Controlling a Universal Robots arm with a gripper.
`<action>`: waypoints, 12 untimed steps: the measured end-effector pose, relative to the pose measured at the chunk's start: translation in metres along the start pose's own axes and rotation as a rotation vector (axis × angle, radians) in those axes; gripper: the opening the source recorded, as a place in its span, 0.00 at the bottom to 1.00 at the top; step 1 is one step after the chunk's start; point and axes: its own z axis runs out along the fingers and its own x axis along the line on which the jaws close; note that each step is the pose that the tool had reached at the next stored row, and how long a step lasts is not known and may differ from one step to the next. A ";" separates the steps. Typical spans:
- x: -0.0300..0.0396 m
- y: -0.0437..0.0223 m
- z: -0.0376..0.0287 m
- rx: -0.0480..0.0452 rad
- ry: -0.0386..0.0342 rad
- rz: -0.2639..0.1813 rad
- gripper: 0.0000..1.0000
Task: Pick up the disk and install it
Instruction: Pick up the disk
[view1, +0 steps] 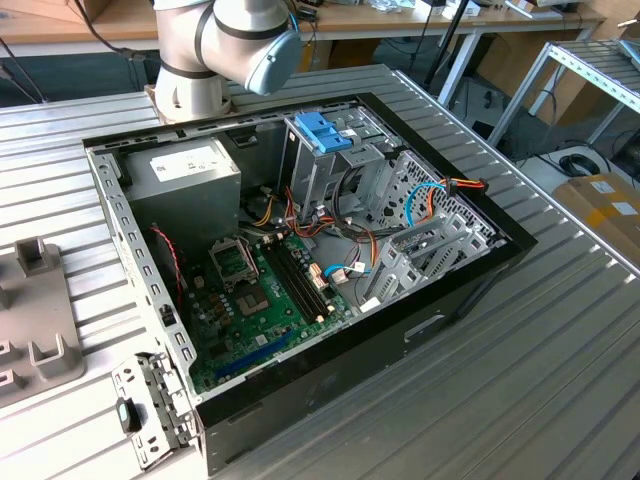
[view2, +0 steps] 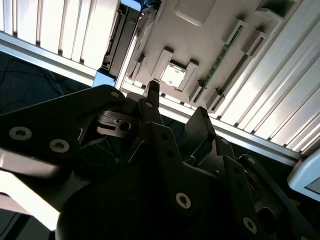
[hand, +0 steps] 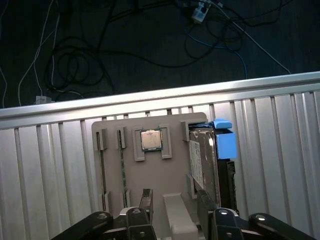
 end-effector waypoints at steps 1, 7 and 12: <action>-0.0003 0.0001 0.0002 0.0000 0.0000 0.000 0.48; -0.0046 0.0010 0.0011 0.0000 0.0000 0.000 0.48; -0.0100 0.0020 0.0018 -0.0001 0.0000 0.000 0.48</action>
